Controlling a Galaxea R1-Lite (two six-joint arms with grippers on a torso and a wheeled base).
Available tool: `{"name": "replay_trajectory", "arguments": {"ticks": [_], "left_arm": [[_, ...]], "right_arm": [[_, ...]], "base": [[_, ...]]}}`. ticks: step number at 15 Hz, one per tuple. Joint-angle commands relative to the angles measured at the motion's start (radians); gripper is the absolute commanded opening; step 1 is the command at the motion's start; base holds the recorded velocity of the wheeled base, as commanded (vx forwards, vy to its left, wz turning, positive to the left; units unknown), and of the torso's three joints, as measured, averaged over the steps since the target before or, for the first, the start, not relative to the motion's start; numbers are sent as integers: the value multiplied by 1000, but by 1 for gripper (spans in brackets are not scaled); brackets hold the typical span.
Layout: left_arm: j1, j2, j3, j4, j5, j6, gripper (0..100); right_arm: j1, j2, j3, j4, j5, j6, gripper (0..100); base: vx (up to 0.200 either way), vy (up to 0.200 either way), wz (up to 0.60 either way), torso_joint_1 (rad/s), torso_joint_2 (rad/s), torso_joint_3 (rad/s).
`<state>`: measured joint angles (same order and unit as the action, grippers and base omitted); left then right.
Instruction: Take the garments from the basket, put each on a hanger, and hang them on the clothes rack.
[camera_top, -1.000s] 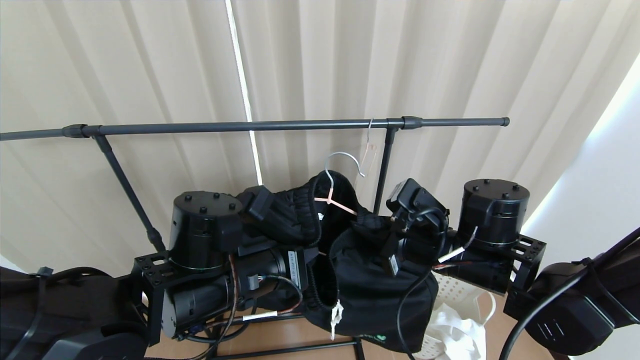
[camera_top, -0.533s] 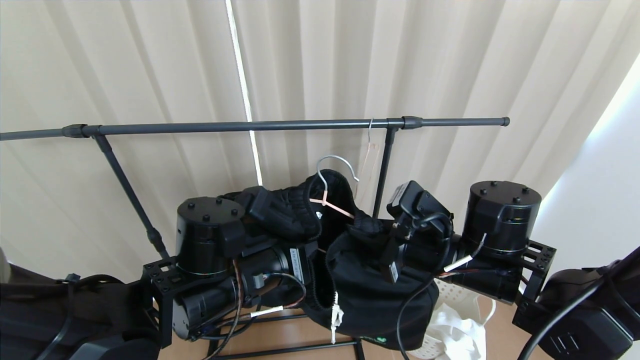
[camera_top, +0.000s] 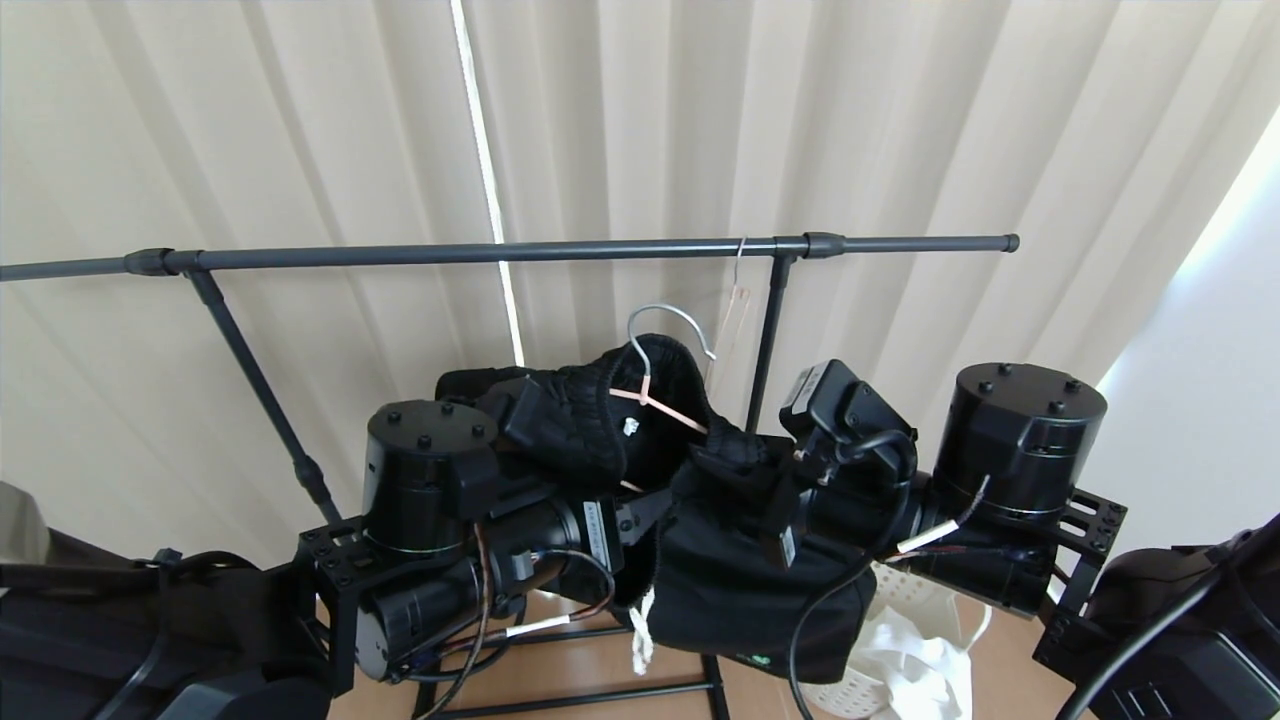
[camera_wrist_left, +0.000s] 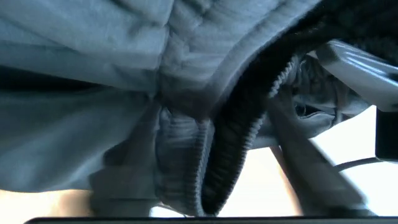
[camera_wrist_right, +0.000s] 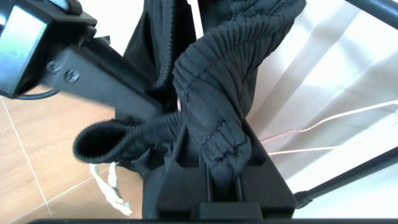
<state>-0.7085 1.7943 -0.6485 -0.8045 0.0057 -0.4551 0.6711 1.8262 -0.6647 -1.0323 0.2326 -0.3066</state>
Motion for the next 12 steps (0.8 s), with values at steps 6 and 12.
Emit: {"name": "replay_trajectory", "arguments": {"ticks": [6, 12], "left_arm": [[-2, -18, 43, -7, 0, 64, 100], [1, -47, 217, -256, -3, 259, 100]], "right_arm": [[-1, 7, -9, 0, 1, 0, 0], [-24, 21, -19, 3, 4, 20, 0]], "base": [[0, 0, 0, 0, 0, 0], [0, 0, 0, 0, 0, 0]]}}
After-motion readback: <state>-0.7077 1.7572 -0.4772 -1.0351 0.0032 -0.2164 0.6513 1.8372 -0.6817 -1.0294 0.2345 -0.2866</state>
